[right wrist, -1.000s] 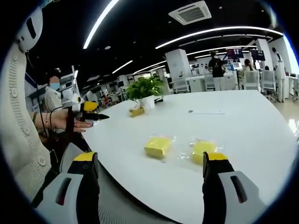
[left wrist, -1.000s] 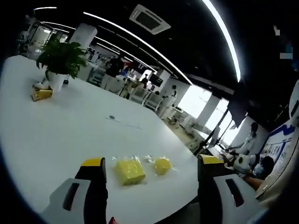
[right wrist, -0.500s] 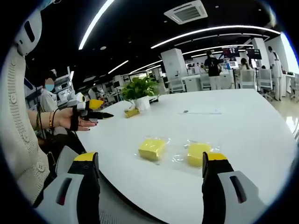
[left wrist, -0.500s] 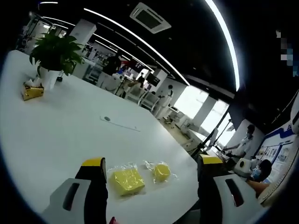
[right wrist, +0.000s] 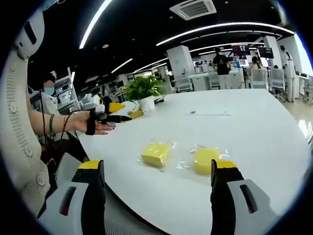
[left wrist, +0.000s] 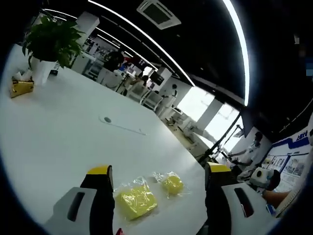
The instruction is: Compare the silicone blocks by pressing each to a similar depth, holding the contact briefly, and releasing to observe deformation and rebound differences across the visible hardness samples.
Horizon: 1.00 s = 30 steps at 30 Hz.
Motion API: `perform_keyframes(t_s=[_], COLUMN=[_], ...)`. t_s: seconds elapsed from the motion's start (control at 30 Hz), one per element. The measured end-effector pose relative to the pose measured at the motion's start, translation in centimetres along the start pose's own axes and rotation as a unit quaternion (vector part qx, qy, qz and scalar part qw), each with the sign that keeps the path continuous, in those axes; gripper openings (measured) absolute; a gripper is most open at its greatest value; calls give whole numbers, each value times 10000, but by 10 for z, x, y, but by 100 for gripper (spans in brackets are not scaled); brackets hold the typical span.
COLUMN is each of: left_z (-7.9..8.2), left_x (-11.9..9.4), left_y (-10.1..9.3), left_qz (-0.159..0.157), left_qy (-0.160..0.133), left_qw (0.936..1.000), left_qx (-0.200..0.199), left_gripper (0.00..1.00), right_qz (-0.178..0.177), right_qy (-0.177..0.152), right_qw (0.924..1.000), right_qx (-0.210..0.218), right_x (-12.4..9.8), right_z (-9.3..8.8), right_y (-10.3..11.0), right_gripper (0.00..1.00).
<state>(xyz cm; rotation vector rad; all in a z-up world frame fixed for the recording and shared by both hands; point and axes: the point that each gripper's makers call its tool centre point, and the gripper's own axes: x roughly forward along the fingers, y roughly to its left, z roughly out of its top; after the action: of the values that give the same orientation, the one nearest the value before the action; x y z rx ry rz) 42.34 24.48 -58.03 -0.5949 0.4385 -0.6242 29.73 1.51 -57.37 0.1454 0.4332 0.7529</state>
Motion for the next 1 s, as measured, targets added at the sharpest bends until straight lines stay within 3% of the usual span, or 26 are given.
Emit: perform_keyframes(t_s=[0.2,0.4,0.6,0.7,0.87,1.0], left_z=[-28,-58,-73,-78,-87,-96], left_x=[25,44,58,61,65,68], left_y=[27,52,71,81,80,81], left_qz=[25,124,169,255,119,53], left_qy=[540,979,926,924,1102,1265], left_qw=[9985,9945,9886,9869,9852,9839], left_qx=[-8,-337,-1171,-1300,-1311,-1262], left_gripper=[73,70,67,64,45,24], right_qz=[-54,-115,-178,-214,-302,-308], right_qy=[178,299,453,467,494,545], right_qw=[9998,9994,9986,9985,9980,9977], right_qx=[44,127,183,215,255,268], right_x=[5,9,13,13,14,16], right_z=[-4,-8,-15,-16,-17,-21], right_y=[-9,-18,-25,-28,-35,-35], right_gripper=[82,81,80,80,80,79])
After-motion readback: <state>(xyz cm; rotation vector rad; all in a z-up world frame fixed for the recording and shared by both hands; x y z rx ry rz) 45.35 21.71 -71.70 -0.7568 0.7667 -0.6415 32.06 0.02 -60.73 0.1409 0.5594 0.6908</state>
